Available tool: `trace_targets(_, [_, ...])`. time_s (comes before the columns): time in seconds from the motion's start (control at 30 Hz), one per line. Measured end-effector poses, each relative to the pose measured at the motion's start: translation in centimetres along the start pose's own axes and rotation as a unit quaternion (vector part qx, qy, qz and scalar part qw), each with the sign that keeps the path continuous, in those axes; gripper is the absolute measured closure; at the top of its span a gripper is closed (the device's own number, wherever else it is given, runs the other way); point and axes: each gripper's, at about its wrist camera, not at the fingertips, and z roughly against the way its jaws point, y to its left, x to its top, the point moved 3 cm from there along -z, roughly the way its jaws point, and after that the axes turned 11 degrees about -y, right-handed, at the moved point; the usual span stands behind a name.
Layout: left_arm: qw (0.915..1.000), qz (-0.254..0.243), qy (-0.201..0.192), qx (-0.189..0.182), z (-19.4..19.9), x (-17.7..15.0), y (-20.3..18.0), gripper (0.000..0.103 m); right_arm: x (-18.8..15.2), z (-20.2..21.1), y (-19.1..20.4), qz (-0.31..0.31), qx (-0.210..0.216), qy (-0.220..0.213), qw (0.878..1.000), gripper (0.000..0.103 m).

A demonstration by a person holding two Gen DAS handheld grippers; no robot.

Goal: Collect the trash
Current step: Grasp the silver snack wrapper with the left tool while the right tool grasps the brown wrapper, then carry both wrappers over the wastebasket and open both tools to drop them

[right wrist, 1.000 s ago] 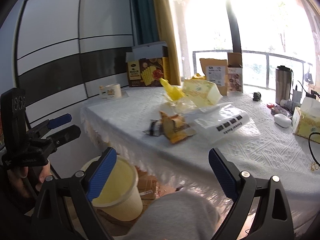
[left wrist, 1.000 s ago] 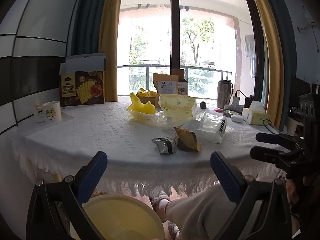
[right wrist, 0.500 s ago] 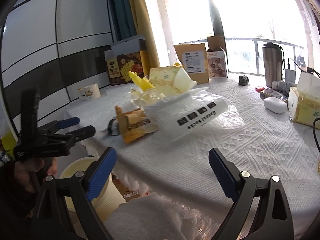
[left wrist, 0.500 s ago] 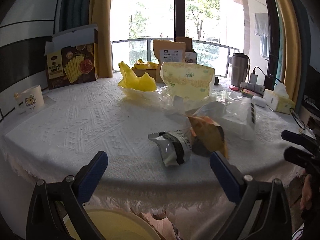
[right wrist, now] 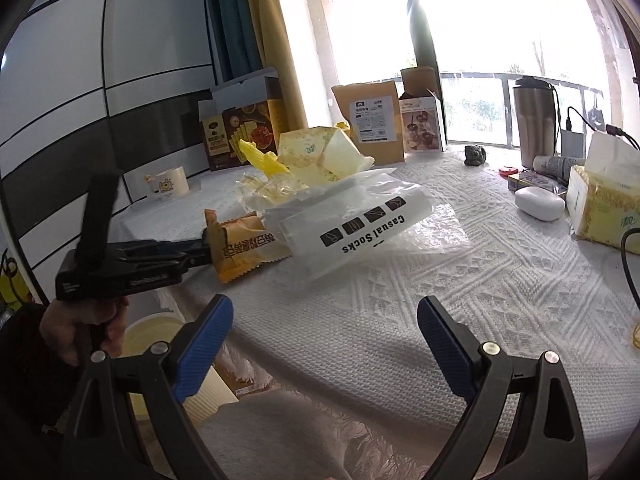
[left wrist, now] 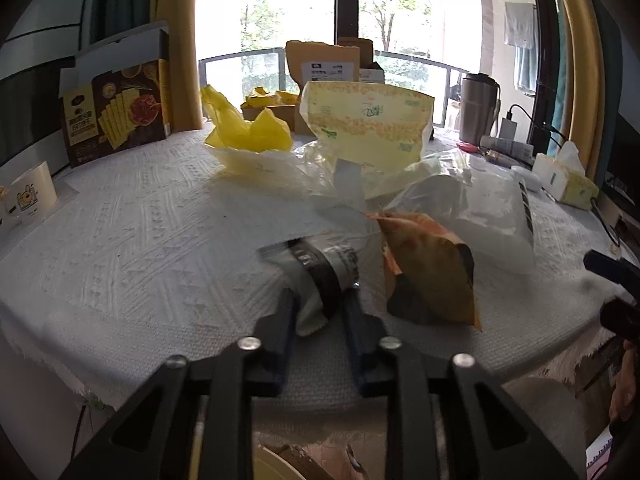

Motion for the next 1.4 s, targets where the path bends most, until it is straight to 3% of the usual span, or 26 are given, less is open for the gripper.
trace_targets(0.1, [0.9997, 0.013, -0.018, 0.006, 1.2, 0.1, 0.8, 0.09, 0.1, 0.1, 0.8, 0.008, 0.002, 0.001, 1.0, 0.01])
trace_targets(0.3, [0.998, 0.033, -0.049, 0.019, 4.1, 0.3, 2.7, 0.092, 0.9, -0.9, 3.1, 0.021, 0.017, -0.004, 1.0, 0.01])
trace_targets(0.63, [0.9951, 0.048, -0.072, 0.047, 8.0, -1.1, 6.9, 0.092, 1.3, -6.4, 9.2, 0.083, 0.046, 0.025, 0.995, 0.01])
trace_targets(0.83, [0.9932, 0.065, -0.08, 0.053, 9.4, -1.9, 9.2, 0.092, 1.6, -9.9, 11.6, 0.124, 0.029, 0.038, 0.991, 0.014])
trace_targets(0.9, [0.9927, 0.069, -0.082, 0.055, 9.7, -2.1, 9.7, 0.092, 1.5, -10.8, 12.2, 0.14, 0.02, 0.043, 0.989, 0.018])
trace_targets(1.0, [0.9922, 0.074, -0.083, 0.056, 10.3, -2.4, 10.5, 0.092, 1.1, -12.2, 12.5, 0.154, 0.0, 0.054, 0.987, 0.043])
trace_targets(1.07, [0.9921, 0.074, -0.085, 0.054, 10.7, -2.6, 10.7, 0.092, 1.0, -13.0, 12.4, 0.147, -0.009, 0.065, 0.987, 0.069])
trace_targets(1.17, [0.992, 0.071, -0.091, 0.051, 11.5, -2.7, 10.8, 0.092, 1.0, -13.1, 12.2, 0.143, -0.017, 0.066, 0.987, 0.084])
trace_targets(1.23, [0.9919, 0.07, -0.093, 0.049, 12.0, -2.7, 10.7, 0.092, 1.2, -12.8, 12.2, 0.142, -0.022, 0.064, 0.988, 0.09])
trace_targets(1.4, [0.991, 0.07, -0.105, 0.047, 13.5, -2.6, 10.4, 0.092, 1.9, -10.9, 12.6, 0.144, -0.02, 0.052, 0.988, 0.092])
